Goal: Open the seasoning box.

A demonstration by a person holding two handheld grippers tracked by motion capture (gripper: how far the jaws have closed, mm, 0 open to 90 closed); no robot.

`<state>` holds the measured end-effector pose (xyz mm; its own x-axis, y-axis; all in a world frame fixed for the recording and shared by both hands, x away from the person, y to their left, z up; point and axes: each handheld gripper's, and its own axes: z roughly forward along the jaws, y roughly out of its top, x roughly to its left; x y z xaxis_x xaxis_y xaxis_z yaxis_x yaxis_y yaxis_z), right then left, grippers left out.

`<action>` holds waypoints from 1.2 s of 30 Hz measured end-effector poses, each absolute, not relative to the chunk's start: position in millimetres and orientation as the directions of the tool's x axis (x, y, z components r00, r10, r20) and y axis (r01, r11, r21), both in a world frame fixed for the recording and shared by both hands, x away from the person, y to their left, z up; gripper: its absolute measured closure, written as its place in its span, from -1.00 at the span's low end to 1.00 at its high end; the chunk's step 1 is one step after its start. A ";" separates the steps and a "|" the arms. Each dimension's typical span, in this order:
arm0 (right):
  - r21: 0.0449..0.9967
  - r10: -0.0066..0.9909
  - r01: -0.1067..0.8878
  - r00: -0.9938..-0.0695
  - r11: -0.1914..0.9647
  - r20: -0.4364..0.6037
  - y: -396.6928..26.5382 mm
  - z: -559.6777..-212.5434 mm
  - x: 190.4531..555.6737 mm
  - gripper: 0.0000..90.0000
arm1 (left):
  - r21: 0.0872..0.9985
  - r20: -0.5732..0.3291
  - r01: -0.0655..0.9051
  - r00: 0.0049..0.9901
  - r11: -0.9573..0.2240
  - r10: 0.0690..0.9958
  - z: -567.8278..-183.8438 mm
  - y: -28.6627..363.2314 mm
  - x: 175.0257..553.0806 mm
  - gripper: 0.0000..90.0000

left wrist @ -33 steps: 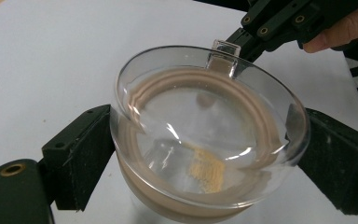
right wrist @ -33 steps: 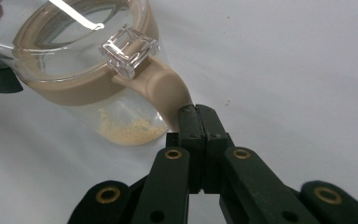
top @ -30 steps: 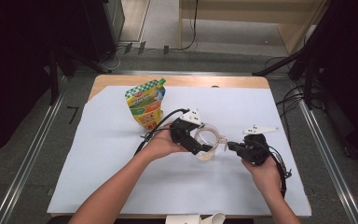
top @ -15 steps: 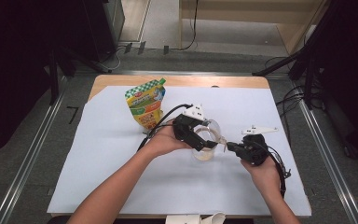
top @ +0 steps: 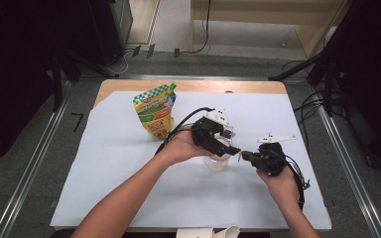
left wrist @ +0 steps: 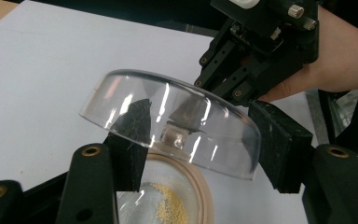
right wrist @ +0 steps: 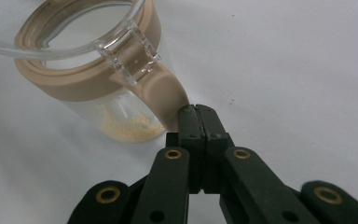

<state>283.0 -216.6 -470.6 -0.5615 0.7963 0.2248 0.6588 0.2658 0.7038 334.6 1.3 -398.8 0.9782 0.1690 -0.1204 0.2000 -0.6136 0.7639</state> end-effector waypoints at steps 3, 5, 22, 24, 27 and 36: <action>0.703 0.796 0.660 -0.561 0.265 0.226 -216.6 -470.5 282.9 1.00 | 0.753 -0.115 0.203 0.977 -0.626 0.178 -396.0 -2.9 331.9 -0.03; 0.703 0.796 0.659 -0.562 0.267 0.223 -216.6 -470.4 282.8 1.00 | 0.753 -0.115 0.197 0.979 -0.628 0.169 -394.5 -5.8 330.7 -0.01; 0.720 0.787 0.649 -0.567 0.245 0.244 -221.3 -466.0 277.4 0.97 | 0.744 -0.214 0.256 0.966 -0.617 0.143 -394.0 -9.7 328.7 0.03; 0.720 0.785 0.648 -0.570 0.248 0.243 -221.8 -464.8 275.6 0.95 | 0.744 -0.219 0.267 0.964 -0.613 0.153 -392.2 -5.3 328.8 0.02; 0.738 0.786 0.630 -0.573 0.243 0.230 -222.9 -457.9 263.2 0.90 | 0.744 -0.238 0.302 0.953 -0.596 0.186 -386.4 11.7 329.5 0.10; 0.753 0.732 0.603 -0.633 0.262 0.252 -205.2 -451.4 240.6 0.72 | 0.752 -0.236 0.340 0.939 -0.564 0.250 -384.8 46.8 324.0 0.23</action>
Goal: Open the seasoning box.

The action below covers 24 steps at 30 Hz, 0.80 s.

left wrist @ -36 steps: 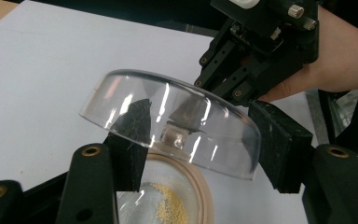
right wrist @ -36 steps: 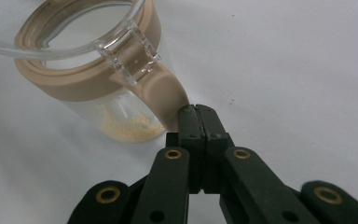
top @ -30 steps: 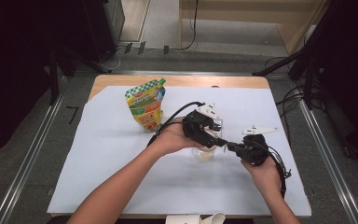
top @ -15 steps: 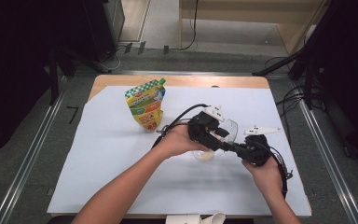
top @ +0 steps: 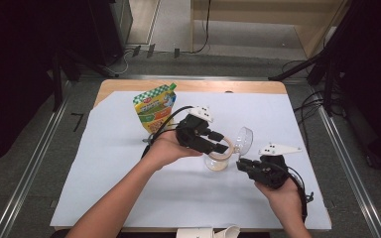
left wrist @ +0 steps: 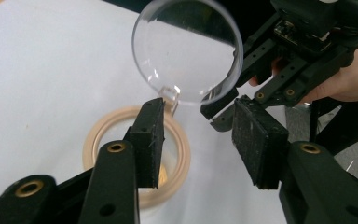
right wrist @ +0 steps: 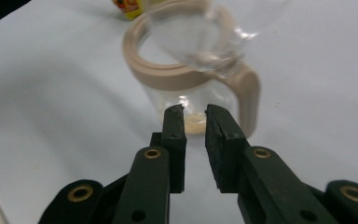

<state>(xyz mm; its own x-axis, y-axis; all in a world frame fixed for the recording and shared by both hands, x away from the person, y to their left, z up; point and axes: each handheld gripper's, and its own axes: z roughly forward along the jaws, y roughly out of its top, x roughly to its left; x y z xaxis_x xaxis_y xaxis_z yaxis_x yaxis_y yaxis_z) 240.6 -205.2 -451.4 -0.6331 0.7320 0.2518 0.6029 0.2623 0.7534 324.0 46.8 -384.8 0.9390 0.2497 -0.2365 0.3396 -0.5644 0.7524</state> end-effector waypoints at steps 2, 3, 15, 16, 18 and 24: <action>0.752 0.711 0.598 -0.654 0.276 0.260 -197.6 -453.3 236.7 0.67 | 0.754 -0.254 0.362 0.930 -0.548 0.265 -388.0 59.9 322.0 0.30; 0.754 0.705 0.594 -0.661 0.280 0.259 -195.1 -453.9 235.5 0.65 | 0.756 -0.262 0.370 0.927 -0.540 0.269 -388.9 64.0 321.2 0.31; 0.788 0.640 0.534 -0.728 0.306 0.244 -178.7 -456.0 232.4 0.49 | 0.696 -0.352 0.483 0.874 -0.532 0.334 -394.5 102.5 324.7 0.38; 0.798 0.633 0.519 -0.737 0.307 0.236 -177.2 -455.7 232.5 0.49 | 0.693 -0.345 0.484 0.874 -0.534 0.343 -394.1 104.7 324.2 0.35; 0.803 0.622 0.508 -0.748 0.310 0.233 -173.5 -455.5 232.0 0.47 | 0.689 -0.328 0.483 0.873 -0.541 0.361 -392.8 108.9 323.6 0.29; 0.803 0.584 0.483 -0.782 0.348 0.217 -156.4 -461.0 231.3 0.37 | 0.711 -0.306 0.474 0.874 -0.520 0.378 -384.6 128.0 323.3 0.16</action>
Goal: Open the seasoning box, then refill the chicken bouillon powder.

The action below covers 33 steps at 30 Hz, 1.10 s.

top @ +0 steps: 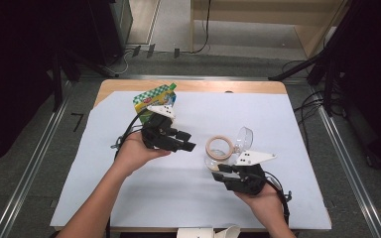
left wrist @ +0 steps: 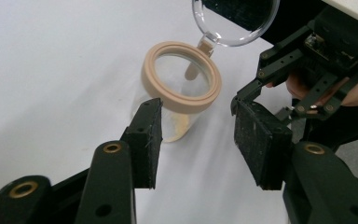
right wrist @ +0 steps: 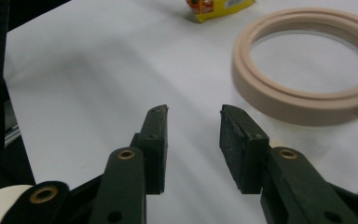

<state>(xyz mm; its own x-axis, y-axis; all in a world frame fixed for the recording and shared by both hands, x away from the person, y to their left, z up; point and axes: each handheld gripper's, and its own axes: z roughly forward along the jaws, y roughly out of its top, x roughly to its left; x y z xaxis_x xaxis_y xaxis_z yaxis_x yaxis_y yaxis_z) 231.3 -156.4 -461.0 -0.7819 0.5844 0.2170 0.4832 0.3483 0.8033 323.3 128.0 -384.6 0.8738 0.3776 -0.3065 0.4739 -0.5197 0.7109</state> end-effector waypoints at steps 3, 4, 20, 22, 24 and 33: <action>0.818 0.555 0.453 -0.806 0.354 0.206 -146.6 -463.6 231.5 0.27 | 0.714 -0.303 0.477 0.871 -0.512 0.388 -382.1 138.7 321.7 0.15; 0.818 0.550 0.453 -0.808 0.355 0.209 -144.0 -464.5 232.1 0.27 | 0.717 -0.299 0.475 0.871 -0.510 0.390 -381.2 142.5 322.0 0.15; 0.784 0.529 0.478 -0.817 0.396 0.231 -131.5 -471.2 237.7 0.23 | 0.724 -0.301 0.544 0.803 -0.424 0.515 -378.2 197.8 330.4 0.11; 0.785 0.526 0.477 -0.818 0.394 0.233 -130.8 -471.0 237.6 0.23 | 0.725 -0.299 0.550 0.793 -0.415 0.531 -376.9 203.7 331.0 0.10; 0.780 0.525 0.481 -0.818 0.401 0.234 -130.3 -471.3 237.2 0.23 | 0.721 -0.292 0.559 0.781 -0.410 0.552 -375.9 210.3 332.2 0.10; 0.778 0.520 0.476 -0.823 0.409 0.230 -129.4 -471.8 237.1 0.21 | 0.716 -0.283 0.584 0.744 -0.383 0.605 -375.3 237.9 336.8 0.08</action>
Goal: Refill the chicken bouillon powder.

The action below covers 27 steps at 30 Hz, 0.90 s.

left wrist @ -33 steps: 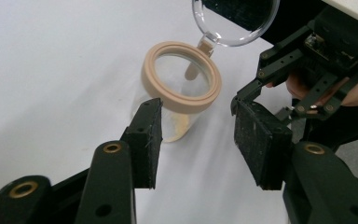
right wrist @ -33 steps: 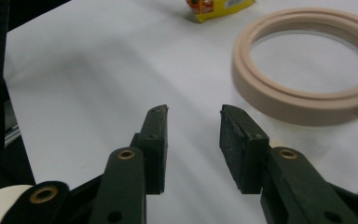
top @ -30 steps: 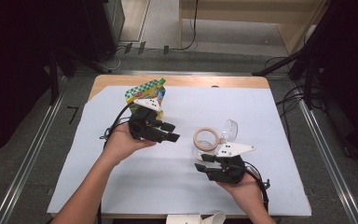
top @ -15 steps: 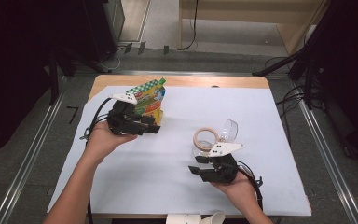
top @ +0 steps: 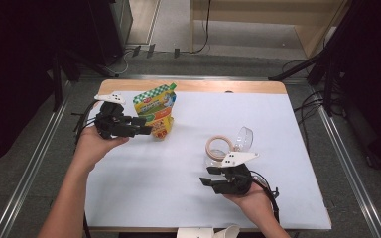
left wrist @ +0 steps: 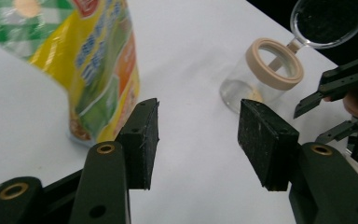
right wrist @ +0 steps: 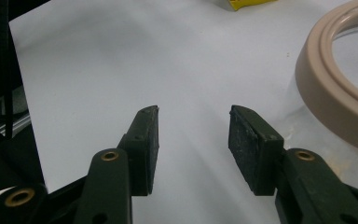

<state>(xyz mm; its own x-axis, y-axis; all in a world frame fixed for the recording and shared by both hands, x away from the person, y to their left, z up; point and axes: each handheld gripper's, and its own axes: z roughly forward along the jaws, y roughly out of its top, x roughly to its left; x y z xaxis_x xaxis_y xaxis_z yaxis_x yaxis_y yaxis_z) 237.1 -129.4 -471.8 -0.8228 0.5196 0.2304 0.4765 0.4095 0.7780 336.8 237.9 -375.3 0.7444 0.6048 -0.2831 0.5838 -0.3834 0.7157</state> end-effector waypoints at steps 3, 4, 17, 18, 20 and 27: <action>0.774 0.519 0.479 -0.823 0.413 0.232 -128.3 -472.1 237.6 0.20 | 0.712 -0.284 0.593 0.734 -0.377 0.617 -376.2 242.9 337.8 0.07; 0.774 0.517 0.476 -0.825 0.416 0.230 -127.4 -472.5 237.7 0.19 | 0.713 -0.277 0.595 0.726 -0.371 0.630 -377.6 248.0 339.3 0.05; 0.765 0.508 0.470 -0.833 0.439 0.220 -122.6 -476.0 236.6 0.18 | 0.709 -0.264 0.612 0.692 -0.352 0.671 -391.8 259.7 354.1 -0.06; 0.765 0.510 0.470 -0.832 0.440 0.218 -122.7 -476.1 236.8 0.18 | 0.712 -0.263 0.611 0.689 -0.346 0.675 -393.2 258.5 355.7 -0.06; 0.763 0.513 0.473 -0.830 0.439 0.219 -123.3 -476.3 237.2 0.18 | 0.714 -0.269 0.610 0.691 -0.343 0.670 -395.8 256.6 360.8 -0.06; 0.759 0.516 0.479 -0.827 0.441 0.222 -123.3 -476.8 236.2 0.18 | 0.726 -0.263 0.606 0.680 -0.324 0.684 -399.3 244.1 373.6 -0.05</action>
<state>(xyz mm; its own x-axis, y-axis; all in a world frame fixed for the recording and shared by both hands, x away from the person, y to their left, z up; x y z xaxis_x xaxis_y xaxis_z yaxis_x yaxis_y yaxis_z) 236.2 -123.3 -476.8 -0.8273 0.5161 0.2219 0.4789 0.4412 0.7590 373.6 244.1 -399.3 0.6804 0.6839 -0.2633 0.6063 -0.3235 0.7265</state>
